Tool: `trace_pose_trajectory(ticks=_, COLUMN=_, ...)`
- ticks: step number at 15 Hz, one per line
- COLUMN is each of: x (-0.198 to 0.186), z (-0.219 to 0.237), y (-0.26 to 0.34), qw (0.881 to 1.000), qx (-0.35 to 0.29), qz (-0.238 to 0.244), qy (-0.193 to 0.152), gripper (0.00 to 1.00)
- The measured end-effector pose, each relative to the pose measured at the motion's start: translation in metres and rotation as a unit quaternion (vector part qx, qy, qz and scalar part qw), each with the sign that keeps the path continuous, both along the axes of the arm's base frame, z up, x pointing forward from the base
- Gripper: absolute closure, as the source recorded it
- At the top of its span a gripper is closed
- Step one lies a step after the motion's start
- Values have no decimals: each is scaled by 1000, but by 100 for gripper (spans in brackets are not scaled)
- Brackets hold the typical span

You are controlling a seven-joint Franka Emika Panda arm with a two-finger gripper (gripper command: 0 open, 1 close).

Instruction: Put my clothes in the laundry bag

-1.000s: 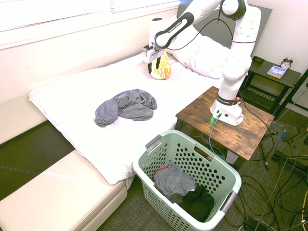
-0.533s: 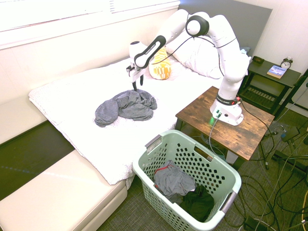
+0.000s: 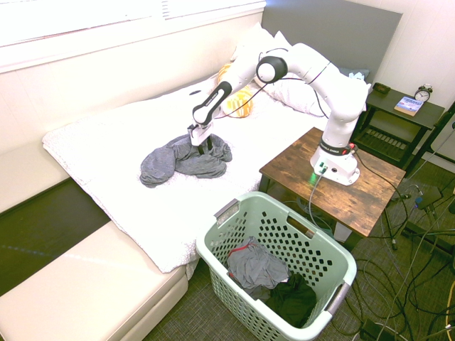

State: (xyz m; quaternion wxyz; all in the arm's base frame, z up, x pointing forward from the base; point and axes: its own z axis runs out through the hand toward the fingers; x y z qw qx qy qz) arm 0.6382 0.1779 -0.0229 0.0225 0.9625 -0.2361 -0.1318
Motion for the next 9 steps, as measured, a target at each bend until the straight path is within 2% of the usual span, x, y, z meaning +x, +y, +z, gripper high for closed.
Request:
trace_pose_trajectory(ticks=2, x=-1, z=-4, y=2, qw=1000, qx=11, qz=7, qy=15, gripper=0)
trace_pose_trajectory(ticks=3, x=0, z=-5, y=1, qw=1000, qx=15, qz=7, qy=21, gripper=100)
trace_pose_trajectory(ticks=9, x=0, z=-19, y=-10, qw=999, qx=29, qz=6, qy=32, gripper=100)
